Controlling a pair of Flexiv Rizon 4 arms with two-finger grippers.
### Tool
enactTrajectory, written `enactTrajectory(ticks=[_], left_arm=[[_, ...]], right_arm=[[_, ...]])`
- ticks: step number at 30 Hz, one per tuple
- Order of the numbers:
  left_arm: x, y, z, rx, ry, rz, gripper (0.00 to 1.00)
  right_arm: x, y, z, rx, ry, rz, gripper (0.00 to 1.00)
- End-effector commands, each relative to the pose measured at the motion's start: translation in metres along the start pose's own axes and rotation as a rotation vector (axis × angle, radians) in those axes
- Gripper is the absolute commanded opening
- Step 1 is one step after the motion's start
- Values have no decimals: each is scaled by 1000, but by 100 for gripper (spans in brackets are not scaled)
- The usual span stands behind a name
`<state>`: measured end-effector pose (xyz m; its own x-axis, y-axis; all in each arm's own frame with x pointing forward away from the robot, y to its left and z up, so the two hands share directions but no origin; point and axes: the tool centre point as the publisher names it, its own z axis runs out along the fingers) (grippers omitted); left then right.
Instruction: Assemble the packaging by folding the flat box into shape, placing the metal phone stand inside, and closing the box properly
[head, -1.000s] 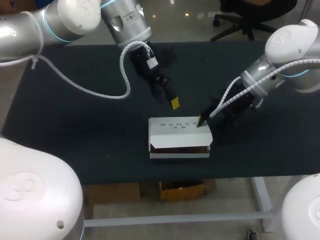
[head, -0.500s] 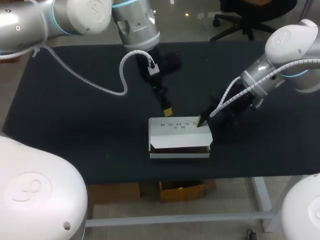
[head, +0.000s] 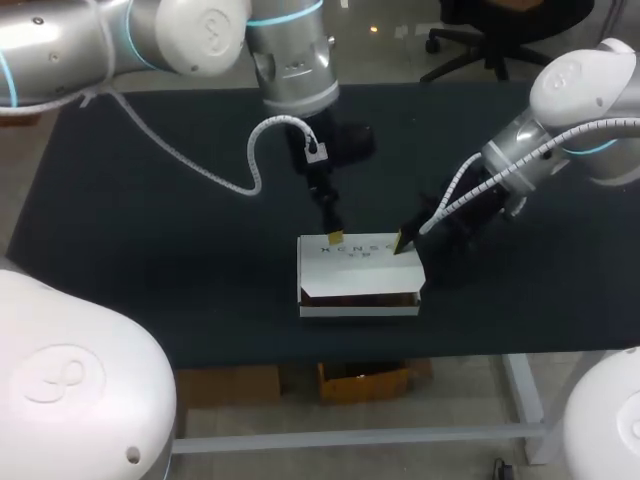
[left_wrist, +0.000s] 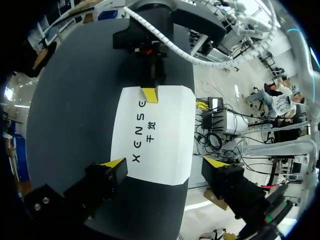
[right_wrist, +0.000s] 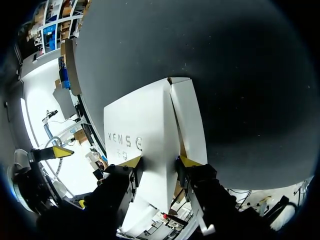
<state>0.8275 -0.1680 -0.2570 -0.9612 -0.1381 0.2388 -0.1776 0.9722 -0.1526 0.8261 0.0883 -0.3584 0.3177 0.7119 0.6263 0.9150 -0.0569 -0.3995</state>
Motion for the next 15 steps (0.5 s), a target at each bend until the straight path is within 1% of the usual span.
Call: enactTrajectory(ticks=[1, 10, 11, 12, 13, 15], left_arm=[[-1, -2, -1, -10, 0, -1, 100], [-1, -2, -1, -10, 0, -1, 100], [-2, -3, 0, -19, -19, 20, 100], [-2, -2, 2, -9, -25, 3, 100], [-2, -2, 3, -16, -58, 16, 100], [2, -1, 6, -1, -79, 30, 100]], right_arm=[[-1, 2, 0, 6, 0, 0, 42], [-1, 2, 0, 6, 0, 0, 42], [-1, 2, 0, 6, 0, 0, 42], [-1, 2, 0, 6, 0, 0, 41], [-1, 2, 0, 6, 0, 0, 41], [-1, 2, 0, 6, 0, 0, 41]])
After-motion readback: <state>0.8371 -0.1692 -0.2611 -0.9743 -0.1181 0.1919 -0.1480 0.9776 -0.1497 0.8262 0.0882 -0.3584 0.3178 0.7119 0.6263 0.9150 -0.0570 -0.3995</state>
